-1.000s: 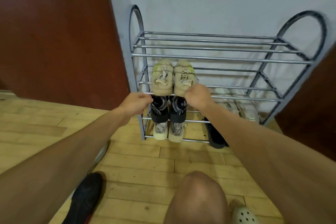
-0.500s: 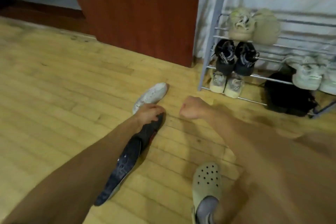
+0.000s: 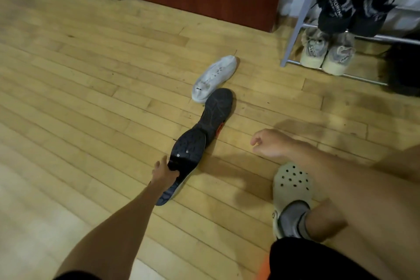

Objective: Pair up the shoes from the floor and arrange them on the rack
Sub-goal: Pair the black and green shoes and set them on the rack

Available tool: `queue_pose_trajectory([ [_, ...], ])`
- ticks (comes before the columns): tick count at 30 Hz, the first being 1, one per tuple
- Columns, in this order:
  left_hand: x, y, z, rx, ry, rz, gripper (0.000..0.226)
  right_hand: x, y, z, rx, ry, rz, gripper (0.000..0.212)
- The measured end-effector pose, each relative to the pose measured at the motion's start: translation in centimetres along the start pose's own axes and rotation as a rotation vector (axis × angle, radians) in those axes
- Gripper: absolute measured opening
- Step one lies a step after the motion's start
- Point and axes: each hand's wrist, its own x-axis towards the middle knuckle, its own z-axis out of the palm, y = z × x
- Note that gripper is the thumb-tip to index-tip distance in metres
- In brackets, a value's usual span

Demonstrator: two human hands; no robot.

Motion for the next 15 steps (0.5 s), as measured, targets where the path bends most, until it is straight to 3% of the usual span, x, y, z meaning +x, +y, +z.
queue_pose_trajectory([
  [3, 0.4, -1.0, 0.8, 0.023, 0.011, -0.082, 0.08, 0.6, -1.4, -0.1, -0.013, 0.001, -0.056, 0.033],
  [6, -0.1, -0.8, 1.3, 0.134, 0.078, -0.093, 0.071, 0.8, -2.6, 0.2, -0.036, -0.007, -0.112, 0.033],
  [11, -2.5, 0.4, 1.7, 0.213, 0.135, 0.002, 0.05, 0.7, -2.6, 1.0, -0.092, -0.053, -0.116, 0.032],
  [15, -4.9, 1.8, 3.8, 0.187, 0.042, 0.191, 0.038, -0.4, -2.5, 1.0, -0.136, -0.075, -0.115, 0.032],
])
